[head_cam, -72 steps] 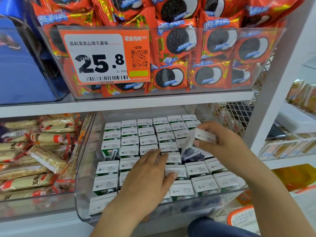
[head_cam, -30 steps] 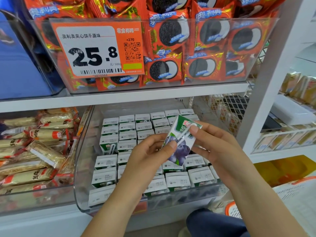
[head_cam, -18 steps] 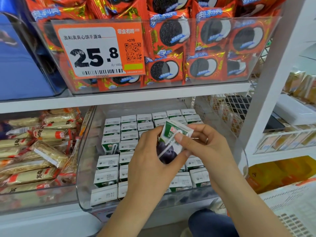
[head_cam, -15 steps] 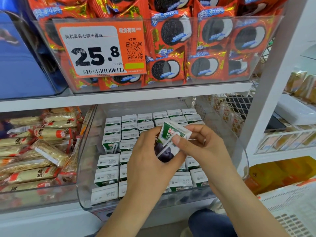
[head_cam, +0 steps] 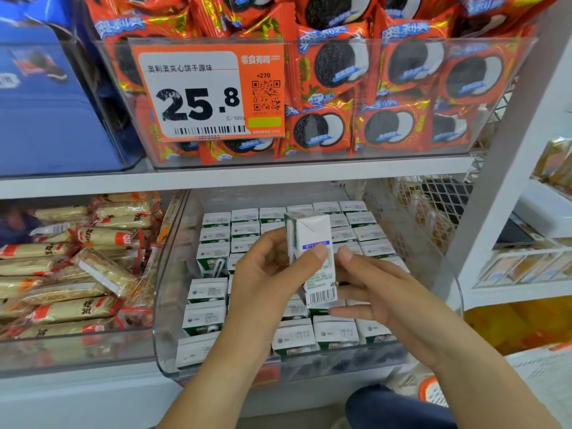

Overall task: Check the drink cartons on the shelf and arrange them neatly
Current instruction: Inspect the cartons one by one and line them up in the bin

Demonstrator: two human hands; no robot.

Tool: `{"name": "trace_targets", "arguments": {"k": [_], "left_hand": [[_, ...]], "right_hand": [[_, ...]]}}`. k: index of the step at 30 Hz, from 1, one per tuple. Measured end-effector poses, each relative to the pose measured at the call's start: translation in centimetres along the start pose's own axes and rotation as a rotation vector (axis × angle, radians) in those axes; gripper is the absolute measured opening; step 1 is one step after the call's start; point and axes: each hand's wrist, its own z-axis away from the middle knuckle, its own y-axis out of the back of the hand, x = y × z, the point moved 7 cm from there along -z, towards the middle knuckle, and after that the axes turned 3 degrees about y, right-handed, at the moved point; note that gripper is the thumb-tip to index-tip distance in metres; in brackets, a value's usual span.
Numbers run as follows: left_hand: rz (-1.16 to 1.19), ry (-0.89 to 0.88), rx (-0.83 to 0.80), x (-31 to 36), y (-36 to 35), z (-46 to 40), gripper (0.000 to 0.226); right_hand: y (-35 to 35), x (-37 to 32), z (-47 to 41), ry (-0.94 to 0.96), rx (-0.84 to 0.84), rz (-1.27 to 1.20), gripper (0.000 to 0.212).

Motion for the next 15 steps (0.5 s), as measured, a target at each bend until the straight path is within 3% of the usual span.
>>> {"name": "trace_targets", "arguments": {"k": [5,15], "left_hand": [[0.113,0.056,0.019,-0.5,0.5,-0.4,0.033],[-0.044,0.105,-0.074,-0.5,0.5,-0.5,0.046]], "right_hand": [[-1.1,-0.3,0.1,0.048,-0.096,0.057,0.057],[1.0,-1.2,-0.2,0.151,0.147,0.06,0.057]]}}
